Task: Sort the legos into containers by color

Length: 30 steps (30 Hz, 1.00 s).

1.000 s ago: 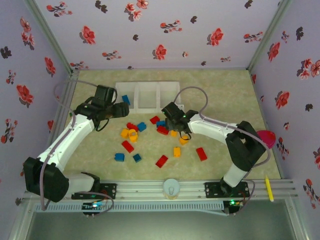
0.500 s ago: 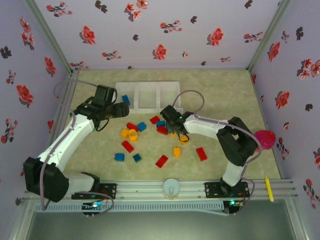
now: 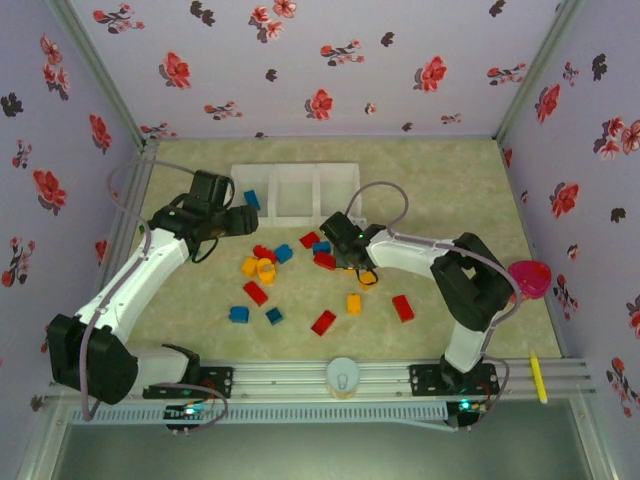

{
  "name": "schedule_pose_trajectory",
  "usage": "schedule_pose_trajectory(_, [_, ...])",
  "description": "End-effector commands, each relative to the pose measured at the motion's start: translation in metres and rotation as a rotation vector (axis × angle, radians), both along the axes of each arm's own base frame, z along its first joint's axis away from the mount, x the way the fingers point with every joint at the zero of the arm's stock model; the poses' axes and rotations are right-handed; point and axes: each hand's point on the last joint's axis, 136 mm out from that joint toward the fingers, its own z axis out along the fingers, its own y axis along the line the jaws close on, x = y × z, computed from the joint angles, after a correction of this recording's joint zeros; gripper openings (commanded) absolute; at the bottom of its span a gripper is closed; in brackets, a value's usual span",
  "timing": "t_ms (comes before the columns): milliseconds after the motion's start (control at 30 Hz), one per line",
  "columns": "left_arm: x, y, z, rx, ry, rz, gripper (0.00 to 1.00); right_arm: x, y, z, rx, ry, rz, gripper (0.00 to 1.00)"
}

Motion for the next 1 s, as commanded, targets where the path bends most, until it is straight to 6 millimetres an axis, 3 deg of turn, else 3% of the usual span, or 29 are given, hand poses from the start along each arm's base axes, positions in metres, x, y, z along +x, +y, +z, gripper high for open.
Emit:
schedule_pose_trajectory(0, [-0.005,-0.003,0.002,-0.010,0.008,-0.006,0.78,-0.006,-0.003,-0.011,-0.017,0.022,-0.015,0.48])
schedule_pose_trajectory(367, [-0.007,-0.002,0.003,-0.013,0.004,-0.009,0.78,-0.004,-0.003,-0.001,-0.015,0.006,0.014,0.30])
schedule_pose_trajectory(700, [-0.008,-0.005,0.001,-0.030,0.010,0.008,0.77,0.016,0.011,0.075,-0.019,-0.111,0.123,0.28])
schedule_pose_trajectory(967, [-0.016,-0.002,0.002,-0.017,0.023,0.016,0.76,0.048,0.057,0.128,0.063,-0.218,0.249,0.27])
